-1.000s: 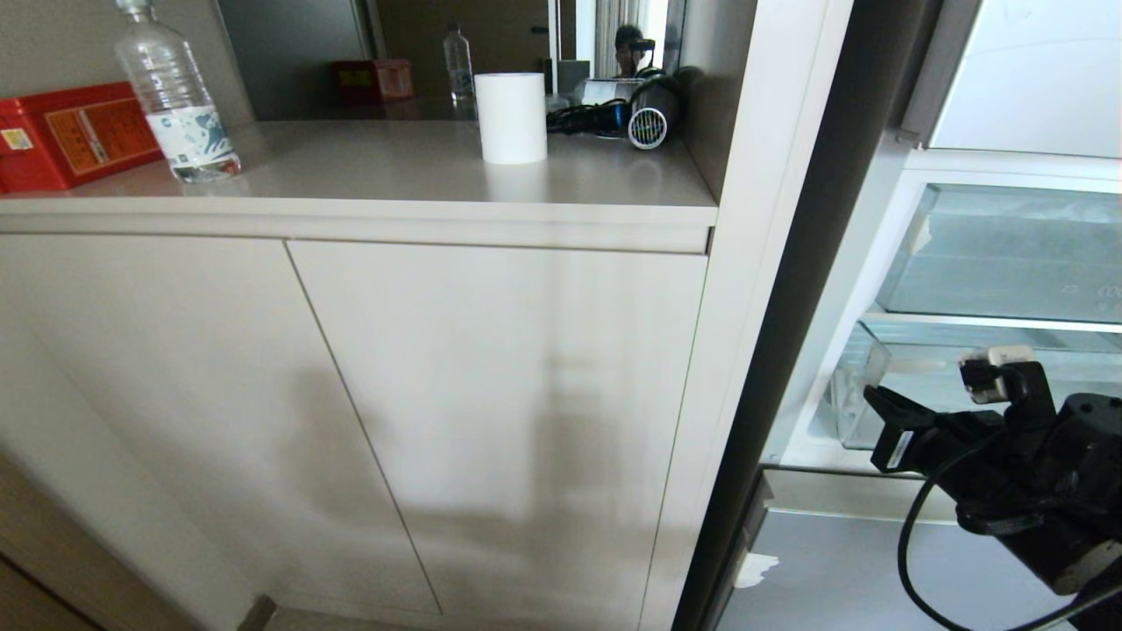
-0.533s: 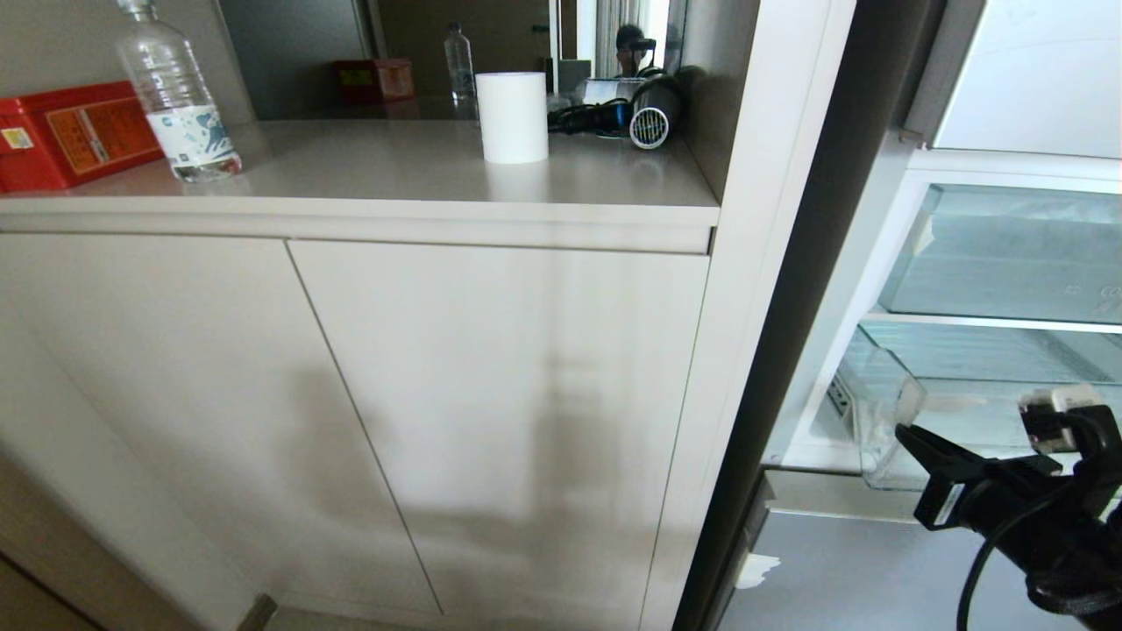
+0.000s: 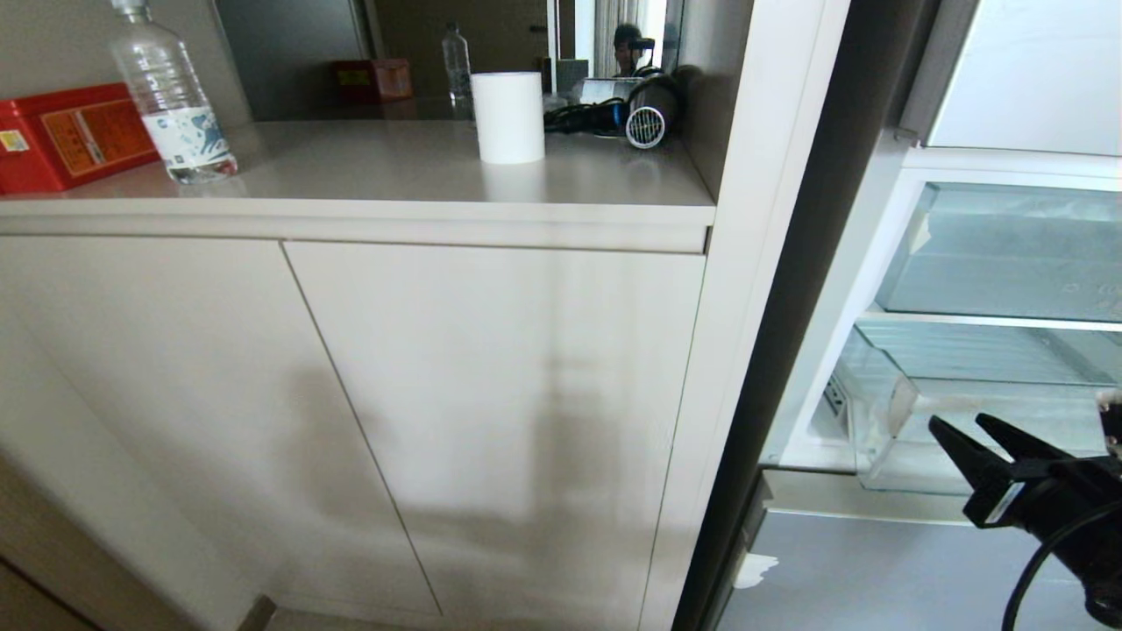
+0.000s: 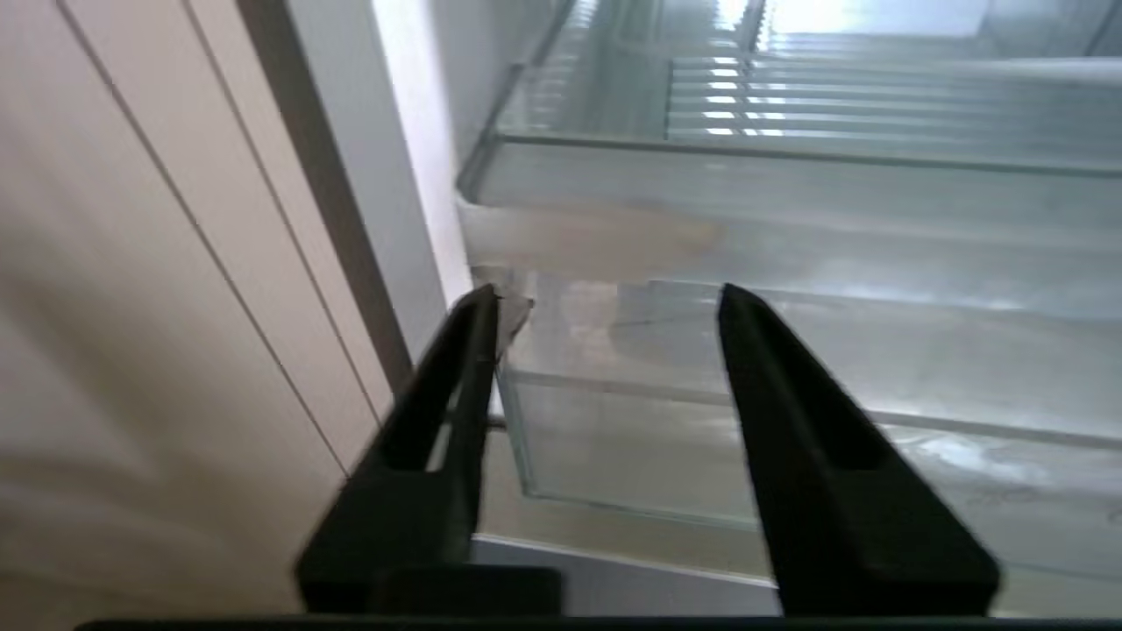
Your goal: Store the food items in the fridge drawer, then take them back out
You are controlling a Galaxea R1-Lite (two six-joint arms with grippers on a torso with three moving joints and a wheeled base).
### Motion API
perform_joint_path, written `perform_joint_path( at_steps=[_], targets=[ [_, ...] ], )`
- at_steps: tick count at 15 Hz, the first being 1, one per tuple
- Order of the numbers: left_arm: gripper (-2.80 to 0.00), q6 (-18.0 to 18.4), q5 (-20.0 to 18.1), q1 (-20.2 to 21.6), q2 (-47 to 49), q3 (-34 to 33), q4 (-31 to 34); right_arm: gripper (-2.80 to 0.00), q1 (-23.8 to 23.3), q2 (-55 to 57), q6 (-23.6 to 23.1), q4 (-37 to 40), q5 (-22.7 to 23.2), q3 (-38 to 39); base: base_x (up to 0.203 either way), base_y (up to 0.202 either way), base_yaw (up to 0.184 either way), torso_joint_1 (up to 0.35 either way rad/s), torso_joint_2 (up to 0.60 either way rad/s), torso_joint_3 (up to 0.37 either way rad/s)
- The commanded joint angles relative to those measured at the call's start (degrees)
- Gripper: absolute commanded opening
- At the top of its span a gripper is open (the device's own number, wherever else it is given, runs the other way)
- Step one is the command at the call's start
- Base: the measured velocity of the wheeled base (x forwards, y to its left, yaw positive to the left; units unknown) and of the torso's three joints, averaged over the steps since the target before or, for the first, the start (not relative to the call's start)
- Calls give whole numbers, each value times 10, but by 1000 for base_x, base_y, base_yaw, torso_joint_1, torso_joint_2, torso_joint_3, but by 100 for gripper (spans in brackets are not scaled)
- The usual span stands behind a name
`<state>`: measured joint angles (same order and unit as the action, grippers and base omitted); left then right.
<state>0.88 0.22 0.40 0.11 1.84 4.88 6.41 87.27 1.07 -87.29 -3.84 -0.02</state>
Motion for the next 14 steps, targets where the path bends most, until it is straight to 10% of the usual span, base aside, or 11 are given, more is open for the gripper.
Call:
perform_joint_path(
  at_steps=[1,10,11,14],
  targets=[
    [-280,0,0,0,0,0,0,0,1,-8,-1,-4,5,0,0,0,0,0,0,0],
    [-280,0,0,0,0,0,0,0,-50,-91,-15,29,2,-39,0,0,0,0,0,0],
    [-280,0,0,0,0,0,0,-280,-77,-97,-20,65,2,-62,0,0,0,0,0,0],
    [-280,0,0,0,0,0,0,-280,-109,-148,-27,266,3,-146,0,0,0,0,0,0]
  ],
)
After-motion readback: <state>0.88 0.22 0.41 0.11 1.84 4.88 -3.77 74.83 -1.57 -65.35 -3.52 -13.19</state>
